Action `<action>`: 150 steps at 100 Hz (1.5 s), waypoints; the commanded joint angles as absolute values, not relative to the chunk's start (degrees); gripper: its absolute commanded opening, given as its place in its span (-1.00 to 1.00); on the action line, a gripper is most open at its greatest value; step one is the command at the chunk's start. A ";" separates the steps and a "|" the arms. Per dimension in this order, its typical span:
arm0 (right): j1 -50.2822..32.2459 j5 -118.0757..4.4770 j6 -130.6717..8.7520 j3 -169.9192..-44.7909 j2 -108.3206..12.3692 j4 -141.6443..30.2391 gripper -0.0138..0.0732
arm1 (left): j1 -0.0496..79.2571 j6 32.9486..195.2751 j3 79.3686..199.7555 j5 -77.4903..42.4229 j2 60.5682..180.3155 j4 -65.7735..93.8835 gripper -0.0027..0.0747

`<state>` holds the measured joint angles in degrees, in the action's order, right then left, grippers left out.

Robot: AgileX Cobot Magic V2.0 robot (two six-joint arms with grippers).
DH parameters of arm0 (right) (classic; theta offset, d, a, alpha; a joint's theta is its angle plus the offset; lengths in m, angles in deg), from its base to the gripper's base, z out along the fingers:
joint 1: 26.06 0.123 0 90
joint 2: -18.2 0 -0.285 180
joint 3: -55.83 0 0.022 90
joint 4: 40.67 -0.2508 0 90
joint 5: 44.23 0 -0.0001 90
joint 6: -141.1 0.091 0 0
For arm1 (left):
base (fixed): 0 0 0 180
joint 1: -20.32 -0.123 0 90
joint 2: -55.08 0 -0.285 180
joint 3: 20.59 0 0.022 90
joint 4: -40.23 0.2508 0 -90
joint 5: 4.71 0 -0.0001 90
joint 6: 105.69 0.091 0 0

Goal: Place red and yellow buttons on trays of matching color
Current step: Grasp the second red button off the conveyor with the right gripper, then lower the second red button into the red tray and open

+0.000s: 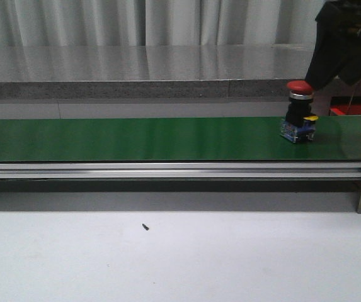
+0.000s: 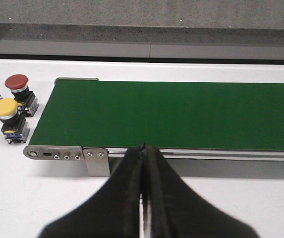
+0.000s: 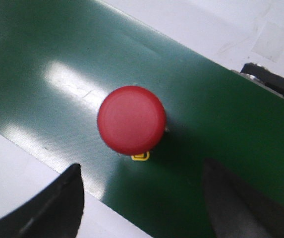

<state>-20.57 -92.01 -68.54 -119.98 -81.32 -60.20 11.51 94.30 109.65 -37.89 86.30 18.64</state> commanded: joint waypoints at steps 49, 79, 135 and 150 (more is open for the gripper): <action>-20.75 -86.11 -69.26 -124.17 -87.01 -58.95 0.12 | 11.88 94.46 111.08 -33.75 86.49 17.40 -0.98; -22.33 -89.32 -68.48 -125.05 -86.90 -58.76 -0.24 | 11.88 94.46 111.08 -33.75 86.49 17.40 -0.98; -47.86 -92.30 -67.74 -140.83 -91.52 -58.81 -0.24 | 11.88 94.46 111.08 -33.75 86.49 17.40 -0.98; -51.92 -88.52 -67.74 -140.83 -96.30 -59.05 -0.24 | 11.88 94.46 111.08 -33.75 86.49 17.40 -0.98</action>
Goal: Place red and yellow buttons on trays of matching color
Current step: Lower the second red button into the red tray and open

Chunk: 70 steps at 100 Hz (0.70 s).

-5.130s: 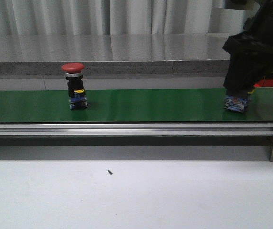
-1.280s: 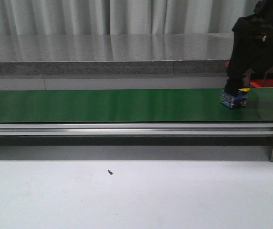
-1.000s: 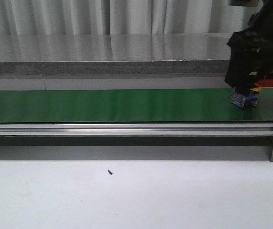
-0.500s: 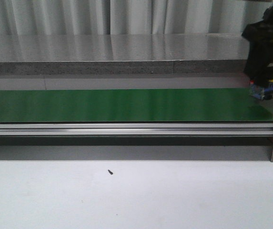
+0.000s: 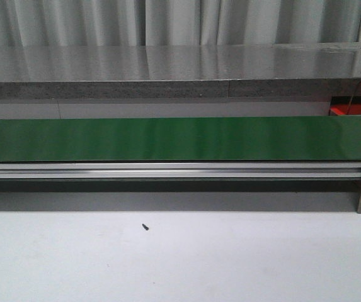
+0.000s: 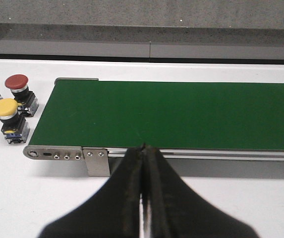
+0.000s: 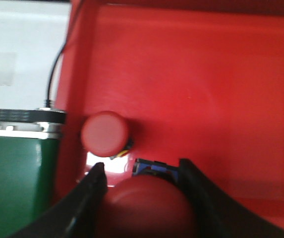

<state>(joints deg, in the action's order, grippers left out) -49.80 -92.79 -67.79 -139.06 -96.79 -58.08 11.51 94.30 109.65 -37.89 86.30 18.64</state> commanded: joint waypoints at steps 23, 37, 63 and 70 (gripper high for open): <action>-54.01 -86.95 -67.79 -140.83 -103.23 -63.93 -0.24 | 11.88 94.46 111.08 -33.75 86.49 17.40 -0.98; -53.58 -86.15 -67.79 -140.83 -105.86 -64.23 -0.24 | 11.88 94.46 111.08 -33.75 86.49 17.40 -0.98; -52.19 -83.61 -67.79 -140.88 -106.71 -64.92 -0.23 | 11.88 94.46 111.08 -33.75 86.49 17.40 -0.98; -51.95 -83.74 -67.79 -141.03 -107.15 -64.97 -0.23 | 11.88 94.46 111.08 -33.75 86.49 17.40 -0.98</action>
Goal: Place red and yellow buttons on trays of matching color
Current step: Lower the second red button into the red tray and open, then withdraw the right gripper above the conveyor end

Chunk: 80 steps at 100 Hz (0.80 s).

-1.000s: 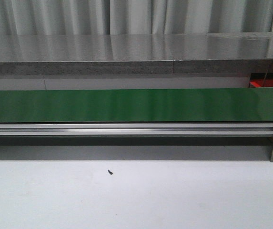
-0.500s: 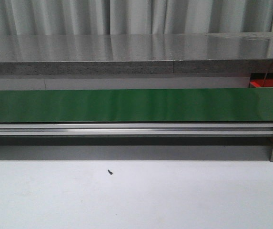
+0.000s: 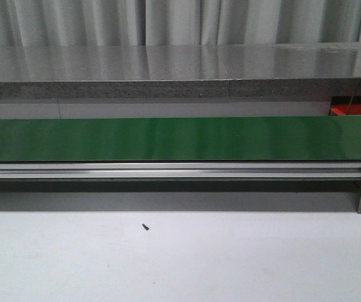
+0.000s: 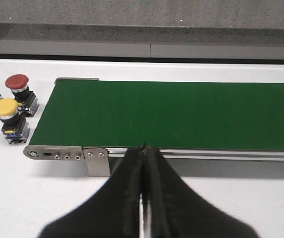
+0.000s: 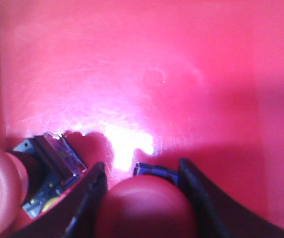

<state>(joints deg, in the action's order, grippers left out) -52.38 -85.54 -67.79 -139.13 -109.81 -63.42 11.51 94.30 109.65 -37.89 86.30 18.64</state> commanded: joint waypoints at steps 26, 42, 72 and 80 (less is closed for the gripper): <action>-51.50 -84.20 -67.79 -141.33 -108.01 -64.97 0.20 | 11.88 94.46 111.08 -33.75 86.49 17.40 -0.98; -51.75 -85.97 -67.79 -143.53 -107.12 -64.91 0.54 | 11.88 94.46 111.08 -33.75 86.49 17.40 -0.98; -51.60 -90.53 -67.73 -148.95 -101.46 -65.11 0.53 | 11.88 94.46 111.08 -33.75 86.49 17.40 -0.98; -50.78 -91.29 -67.73 -148.95 -98.55 -65.23 0.53 | 11.88 94.46 111.08 -33.75 86.49 17.40 -0.98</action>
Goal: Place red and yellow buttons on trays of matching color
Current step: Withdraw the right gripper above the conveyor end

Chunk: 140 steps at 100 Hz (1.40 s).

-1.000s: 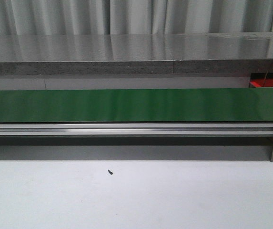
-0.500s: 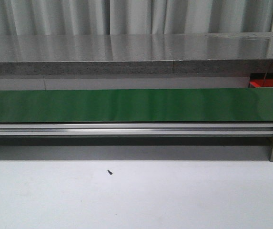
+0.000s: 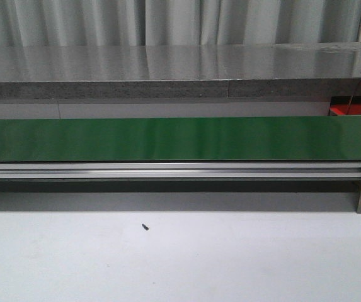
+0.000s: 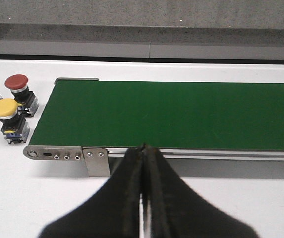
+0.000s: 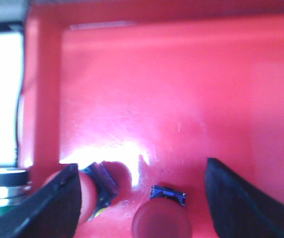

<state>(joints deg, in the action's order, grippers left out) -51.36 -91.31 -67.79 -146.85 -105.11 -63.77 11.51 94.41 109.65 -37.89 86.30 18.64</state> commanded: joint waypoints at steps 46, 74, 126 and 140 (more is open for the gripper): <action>-35.60 -86.82 -69.10 -137.30 -76.36 -64.73 0.53 | 11.88 94.46 111.08 -33.75 86.49 17.40 -0.98; -27.22 -74.78 -69.04 -112.02 -54.67 -64.77 0.53 | 11.88 94.46 111.08 -33.64 86.49 17.40 -0.98; -27.02 -73.37 -68.64 -84.29 -22.83 -63.98 0.14 | 11.88 94.46 111.08 -33.64 86.49 17.40 -0.98; -27.02 -73.57 -68.64 -82.89 -19.93 -63.95 -0.28 | 11.88 94.46 111.08 -33.64 86.49 17.40 -0.98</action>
<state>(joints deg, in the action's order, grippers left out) -26.88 -77.95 -68.38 -82.13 -21.16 -63.50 11.51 94.41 109.65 -37.89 86.30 18.64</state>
